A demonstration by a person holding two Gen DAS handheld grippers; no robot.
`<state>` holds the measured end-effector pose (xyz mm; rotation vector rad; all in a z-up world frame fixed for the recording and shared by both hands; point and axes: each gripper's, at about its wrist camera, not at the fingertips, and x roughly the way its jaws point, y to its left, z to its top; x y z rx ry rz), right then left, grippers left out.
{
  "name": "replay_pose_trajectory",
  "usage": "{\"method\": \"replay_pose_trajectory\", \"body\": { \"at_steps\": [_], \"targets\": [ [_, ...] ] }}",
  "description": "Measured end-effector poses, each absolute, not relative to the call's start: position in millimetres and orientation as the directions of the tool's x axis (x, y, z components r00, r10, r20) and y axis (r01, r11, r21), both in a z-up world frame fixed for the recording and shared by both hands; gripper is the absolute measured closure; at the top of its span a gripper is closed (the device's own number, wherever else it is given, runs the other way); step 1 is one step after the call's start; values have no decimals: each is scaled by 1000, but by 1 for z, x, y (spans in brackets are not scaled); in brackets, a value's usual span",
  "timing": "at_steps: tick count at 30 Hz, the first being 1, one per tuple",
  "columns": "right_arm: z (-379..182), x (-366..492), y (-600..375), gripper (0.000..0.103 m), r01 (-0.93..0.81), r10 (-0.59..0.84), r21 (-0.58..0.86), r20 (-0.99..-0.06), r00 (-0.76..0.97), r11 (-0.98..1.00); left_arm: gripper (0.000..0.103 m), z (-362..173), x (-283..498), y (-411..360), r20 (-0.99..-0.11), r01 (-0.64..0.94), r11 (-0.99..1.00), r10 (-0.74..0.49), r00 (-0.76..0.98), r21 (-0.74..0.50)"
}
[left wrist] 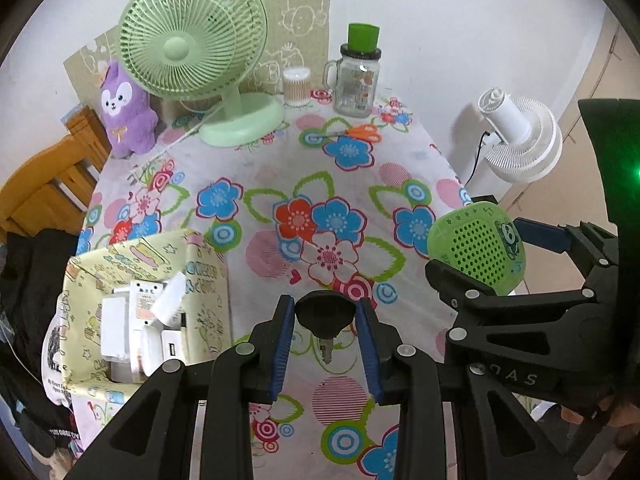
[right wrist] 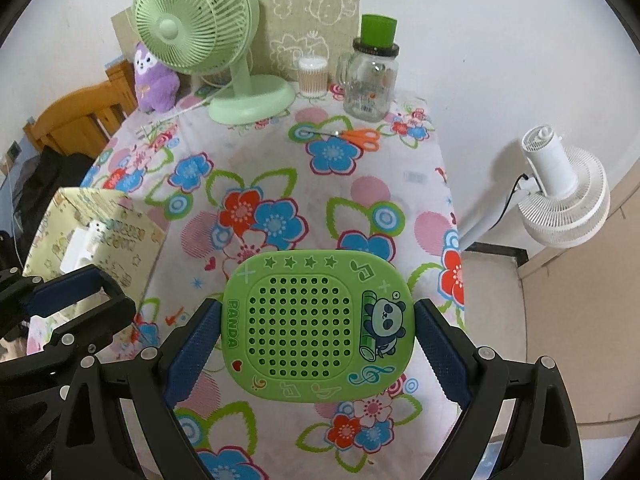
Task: Organize rigid objects
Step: 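Lift and carry the key with the left tool while the right tool carries the speaker toward the box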
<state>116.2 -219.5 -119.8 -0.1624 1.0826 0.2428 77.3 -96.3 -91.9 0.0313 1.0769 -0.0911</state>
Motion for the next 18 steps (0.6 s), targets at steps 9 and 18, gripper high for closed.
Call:
{"method": "replay_pose_trajectory", "body": {
  "at_steps": [9,18],
  "targets": [
    [-100,109,-210,8,-237,115,0,-875,471,972,72,-75,71,-83,-863,101,995,-63,502,-13],
    [-87,101,-192,8,-213,114,7,-864,491,977,72,-66,65,-62,-852,107,994,-60,520,-5]
  ]
}}
